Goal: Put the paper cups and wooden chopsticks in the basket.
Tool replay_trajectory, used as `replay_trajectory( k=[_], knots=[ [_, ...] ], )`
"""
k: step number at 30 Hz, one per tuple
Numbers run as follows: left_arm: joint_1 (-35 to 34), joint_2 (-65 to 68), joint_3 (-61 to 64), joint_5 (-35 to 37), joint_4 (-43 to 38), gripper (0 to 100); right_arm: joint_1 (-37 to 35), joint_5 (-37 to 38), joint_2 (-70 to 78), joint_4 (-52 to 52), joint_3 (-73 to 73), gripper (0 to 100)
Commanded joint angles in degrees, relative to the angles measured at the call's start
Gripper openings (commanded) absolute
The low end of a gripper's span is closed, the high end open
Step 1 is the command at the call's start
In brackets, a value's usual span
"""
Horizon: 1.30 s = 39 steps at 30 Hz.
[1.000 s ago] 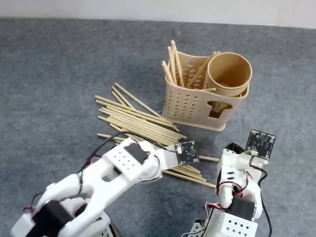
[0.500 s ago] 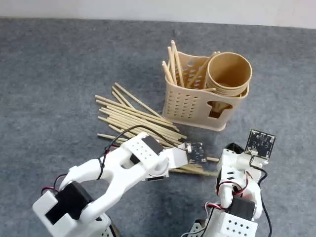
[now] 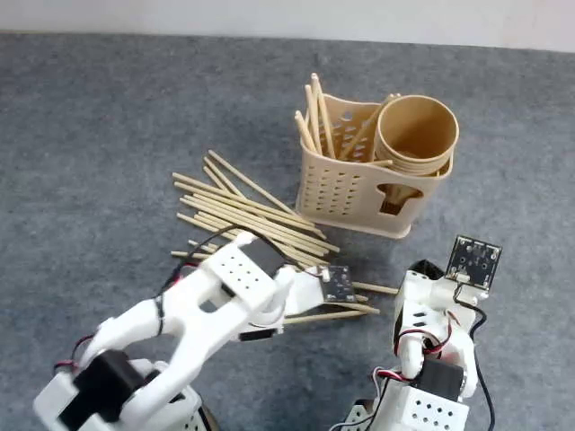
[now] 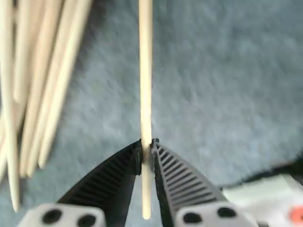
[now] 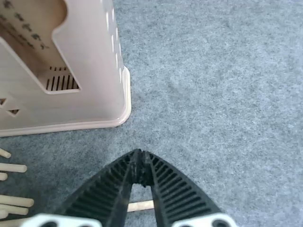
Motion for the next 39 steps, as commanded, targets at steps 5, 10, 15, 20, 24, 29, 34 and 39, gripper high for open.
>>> replay_trajectory(
  k=[5,10,15,20,24,29,34,39],
  knots=[
    [-7.6,-16.3,-1.9,-4.9,12.5,3,-0.4,0.1,-0.7,0.1,7.1,1.4],
    [-13.1,-22.8,-0.8,-7.4,13.1,3,-0.4,0.1,-0.7,0.1,7.1,1.4],
    [-16.1,-28.2,0.2,-8.0,12.7,3,-0.4,0.1,-0.7,0.1,7.1,1.4],
    [-16.4,-35.9,0.0,-7.7,12.7,3,-0.4,0.1,-0.7,0.1,7.1,1.4],
    [-16.7,-42.2,-0.1,-5.1,11.3,3,-0.4,0.1,-0.7,0.1,7.1,1.4],
    [-16.5,-47.2,-0.1,1.4,6.1,3,-0.4,0.1,-0.7,0.1,7.1,1.4],
    [-16.8,-47.6,-0.1,9.3,-3.5,3,-0.4,0.1,-0.7,0.1,7.1,1.4],
    [-16.4,-47.6,-0.1,15.7,-12.5,3,-0.4,0.1,-0.7,0.1,7.1,1.4]
  ],
)
